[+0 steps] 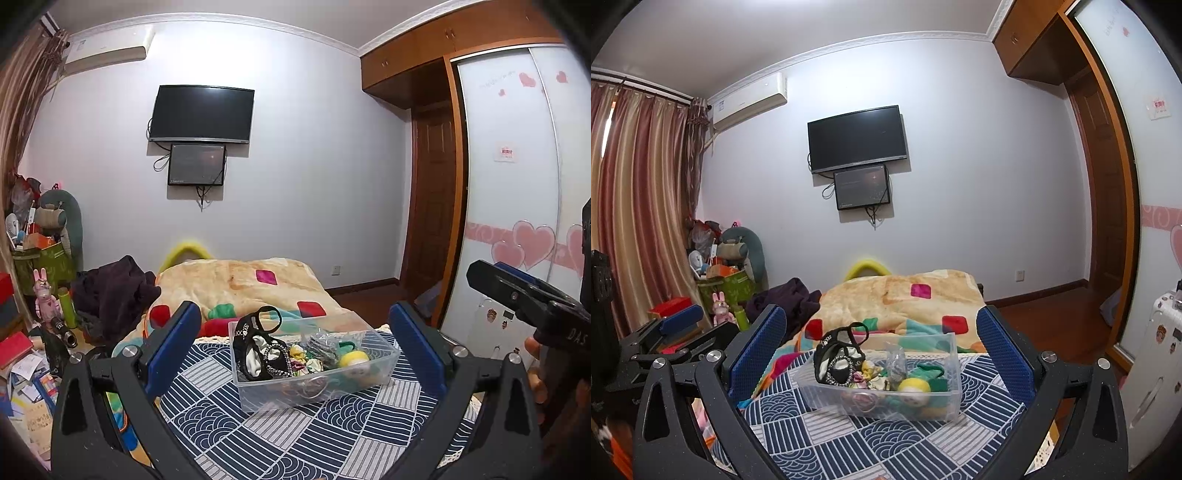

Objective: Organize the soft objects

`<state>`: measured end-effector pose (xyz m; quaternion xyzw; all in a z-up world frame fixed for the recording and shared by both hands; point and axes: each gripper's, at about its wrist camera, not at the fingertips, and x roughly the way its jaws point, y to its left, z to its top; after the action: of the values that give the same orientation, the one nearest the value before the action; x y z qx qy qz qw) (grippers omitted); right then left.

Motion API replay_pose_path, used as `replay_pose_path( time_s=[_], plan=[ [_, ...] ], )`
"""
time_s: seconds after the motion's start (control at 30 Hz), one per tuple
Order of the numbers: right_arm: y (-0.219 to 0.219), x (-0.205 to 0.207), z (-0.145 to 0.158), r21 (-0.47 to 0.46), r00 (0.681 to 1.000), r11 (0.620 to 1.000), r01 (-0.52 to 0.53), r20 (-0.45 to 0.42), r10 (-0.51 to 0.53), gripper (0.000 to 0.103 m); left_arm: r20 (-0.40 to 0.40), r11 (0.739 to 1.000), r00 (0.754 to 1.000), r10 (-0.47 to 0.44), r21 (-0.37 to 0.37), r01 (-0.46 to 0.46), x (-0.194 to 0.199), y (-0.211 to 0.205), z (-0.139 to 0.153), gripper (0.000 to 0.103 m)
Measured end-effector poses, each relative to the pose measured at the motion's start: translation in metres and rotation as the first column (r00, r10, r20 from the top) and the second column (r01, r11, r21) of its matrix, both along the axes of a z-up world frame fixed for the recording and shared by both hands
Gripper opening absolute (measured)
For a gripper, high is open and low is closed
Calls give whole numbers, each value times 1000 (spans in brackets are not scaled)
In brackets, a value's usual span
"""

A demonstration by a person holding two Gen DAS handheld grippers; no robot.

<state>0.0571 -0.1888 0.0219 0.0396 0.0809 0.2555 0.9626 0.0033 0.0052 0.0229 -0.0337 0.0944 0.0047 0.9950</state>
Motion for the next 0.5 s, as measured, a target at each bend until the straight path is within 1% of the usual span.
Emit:
replay_pose_path(
  time_s=[0.5],
  plan=[
    [-1,-1,1,4,1000,1000,-4,-1,4,103,6,1000,1000,-14,13,14,0,-7,0,103]
  ],
)
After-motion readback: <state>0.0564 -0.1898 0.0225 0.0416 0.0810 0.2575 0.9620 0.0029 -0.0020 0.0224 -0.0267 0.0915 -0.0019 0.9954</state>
